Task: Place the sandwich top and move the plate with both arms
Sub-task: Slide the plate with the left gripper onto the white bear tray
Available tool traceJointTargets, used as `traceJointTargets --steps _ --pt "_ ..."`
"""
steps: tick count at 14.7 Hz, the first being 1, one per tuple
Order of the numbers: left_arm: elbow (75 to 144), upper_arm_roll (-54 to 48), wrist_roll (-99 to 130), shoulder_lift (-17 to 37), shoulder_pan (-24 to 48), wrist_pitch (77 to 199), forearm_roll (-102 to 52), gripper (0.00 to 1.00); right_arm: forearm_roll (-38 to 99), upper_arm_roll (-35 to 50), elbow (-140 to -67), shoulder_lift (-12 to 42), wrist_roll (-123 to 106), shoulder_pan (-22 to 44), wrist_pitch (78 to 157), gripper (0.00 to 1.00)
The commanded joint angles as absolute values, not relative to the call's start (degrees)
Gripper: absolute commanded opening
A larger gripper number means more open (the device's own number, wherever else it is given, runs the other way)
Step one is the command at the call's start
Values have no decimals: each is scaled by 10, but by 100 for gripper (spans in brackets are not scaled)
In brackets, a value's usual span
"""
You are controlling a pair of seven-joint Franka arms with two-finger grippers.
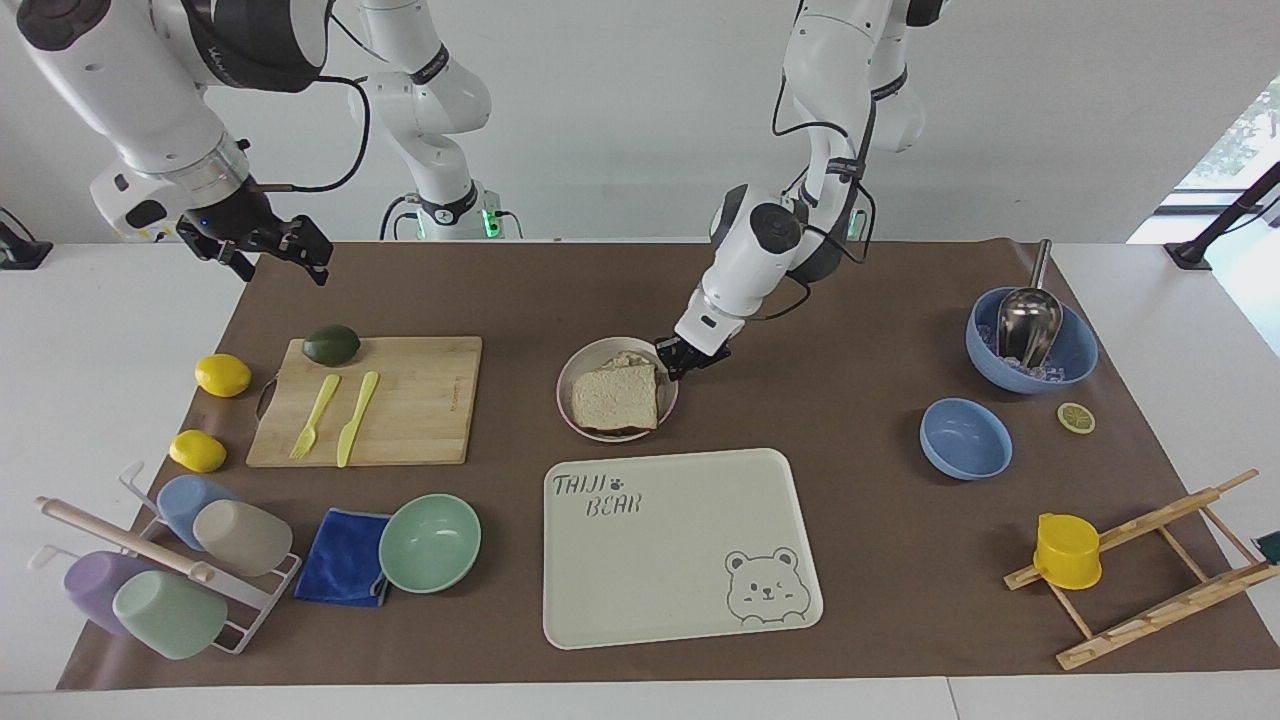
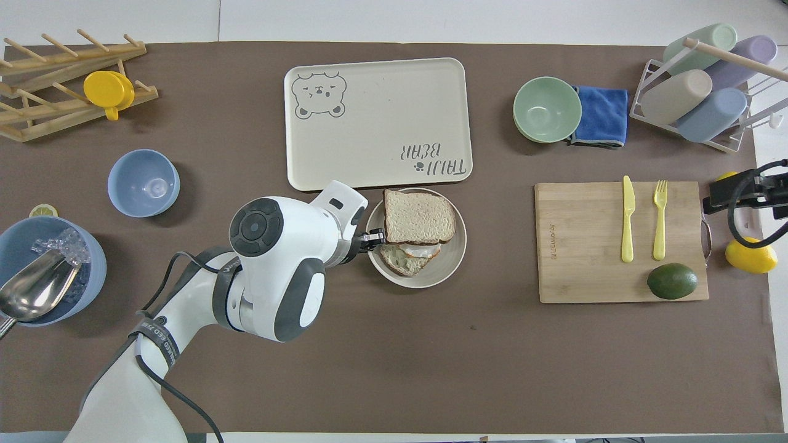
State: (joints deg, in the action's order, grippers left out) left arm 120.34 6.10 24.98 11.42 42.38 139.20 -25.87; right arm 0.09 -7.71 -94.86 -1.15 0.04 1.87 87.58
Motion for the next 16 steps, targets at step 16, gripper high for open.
traceJointTargets --steps 16 --pt "906 61 245 242 255 1229 -278 0 11 -75 -950 -15 4 15 867 100"
